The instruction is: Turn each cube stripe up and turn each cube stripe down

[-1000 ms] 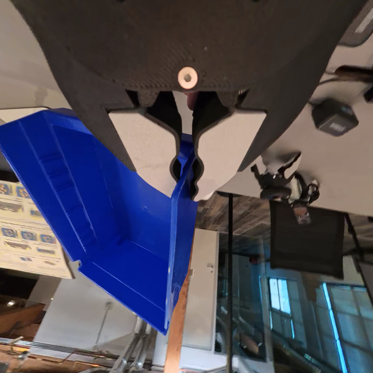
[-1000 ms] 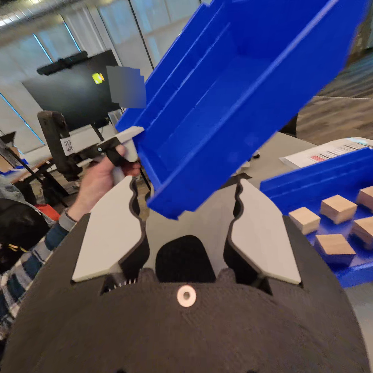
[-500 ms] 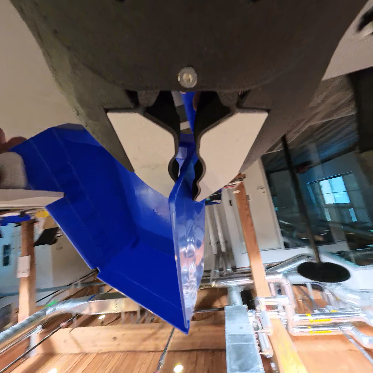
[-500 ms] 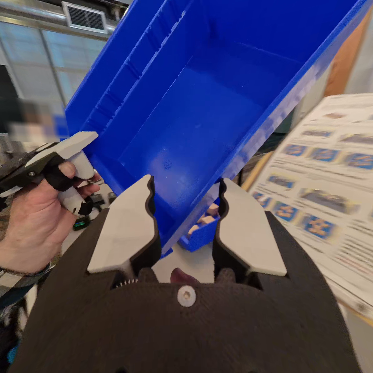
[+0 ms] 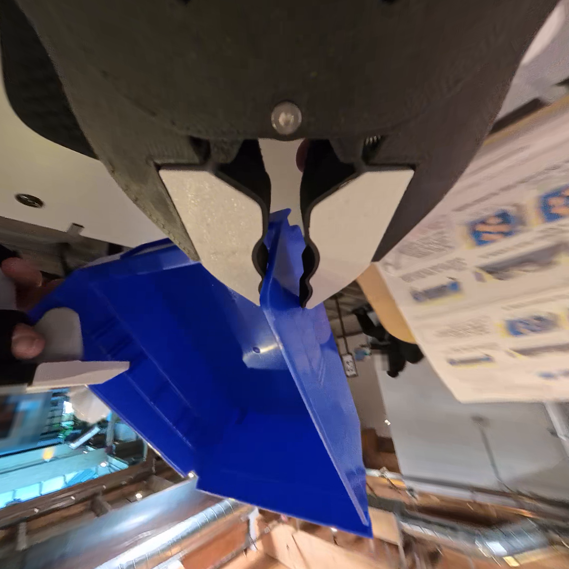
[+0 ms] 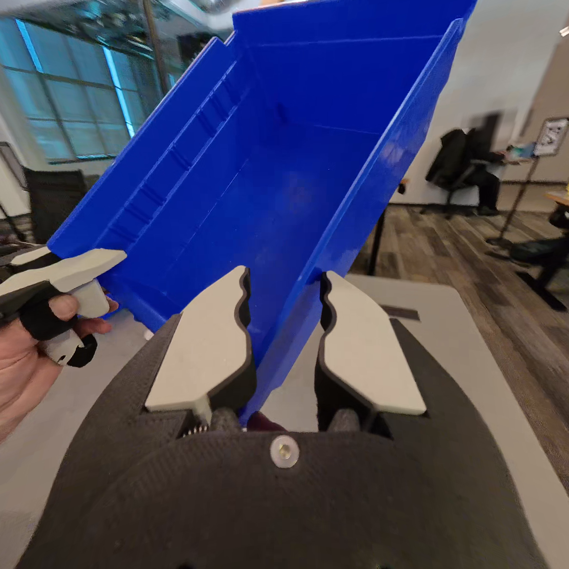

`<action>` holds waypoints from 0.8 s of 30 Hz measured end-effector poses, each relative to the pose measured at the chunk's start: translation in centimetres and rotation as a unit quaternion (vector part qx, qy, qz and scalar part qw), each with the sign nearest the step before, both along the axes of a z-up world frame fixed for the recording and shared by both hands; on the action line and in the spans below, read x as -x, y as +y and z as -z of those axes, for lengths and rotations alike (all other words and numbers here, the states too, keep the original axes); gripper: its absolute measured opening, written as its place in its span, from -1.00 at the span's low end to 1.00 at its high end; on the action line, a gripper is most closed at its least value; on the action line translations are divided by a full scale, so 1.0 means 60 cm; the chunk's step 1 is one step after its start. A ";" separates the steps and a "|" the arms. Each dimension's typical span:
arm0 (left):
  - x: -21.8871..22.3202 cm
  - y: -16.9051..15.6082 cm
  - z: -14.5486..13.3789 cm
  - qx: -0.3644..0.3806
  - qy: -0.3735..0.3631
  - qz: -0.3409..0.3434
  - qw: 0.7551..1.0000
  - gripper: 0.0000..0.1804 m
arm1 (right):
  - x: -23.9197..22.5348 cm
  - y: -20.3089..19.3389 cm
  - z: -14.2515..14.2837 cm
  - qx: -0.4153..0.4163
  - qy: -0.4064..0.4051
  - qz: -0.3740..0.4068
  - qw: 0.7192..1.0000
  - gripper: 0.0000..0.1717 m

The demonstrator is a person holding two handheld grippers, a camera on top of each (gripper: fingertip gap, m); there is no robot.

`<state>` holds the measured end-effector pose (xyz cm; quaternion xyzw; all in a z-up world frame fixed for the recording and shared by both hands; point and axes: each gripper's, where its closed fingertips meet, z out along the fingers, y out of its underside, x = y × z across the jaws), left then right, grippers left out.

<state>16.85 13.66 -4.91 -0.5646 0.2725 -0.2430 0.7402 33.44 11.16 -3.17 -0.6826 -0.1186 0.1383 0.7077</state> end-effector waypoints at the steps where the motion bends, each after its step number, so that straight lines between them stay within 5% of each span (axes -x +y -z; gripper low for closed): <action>1: -0.032 0.001 0.027 0.018 0.004 0.017 1.000 -0.79 | -0.031 0.000 0.022 0.017 0.001 0.015 1.000 -0.51; 6: -0.143 0.023 0.171 0.129 0.032 0.061 0.989 -0.76 | -0.144 0.031 0.159 0.133 0.015 0.050 0.990 -0.56; 11: -0.174 0.058 0.282 0.221 0.036 0.063 0.973 -0.74 | -0.177 0.085 0.275 0.228 0.010 0.043 0.973 -0.57; 18: -0.190 0.096 0.357 0.303 0.029 0.061 0.950 -0.69 | -0.197 0.183 0.392 0.328 -0.037 0.026 0.944 -0.66; 24: -0.208 0.138 0.367 0.330 -0.015 0.061 0.942 -0.64 | -0.219 0.268 0.404 0.345 -0.053 0.019 0.937 -0.78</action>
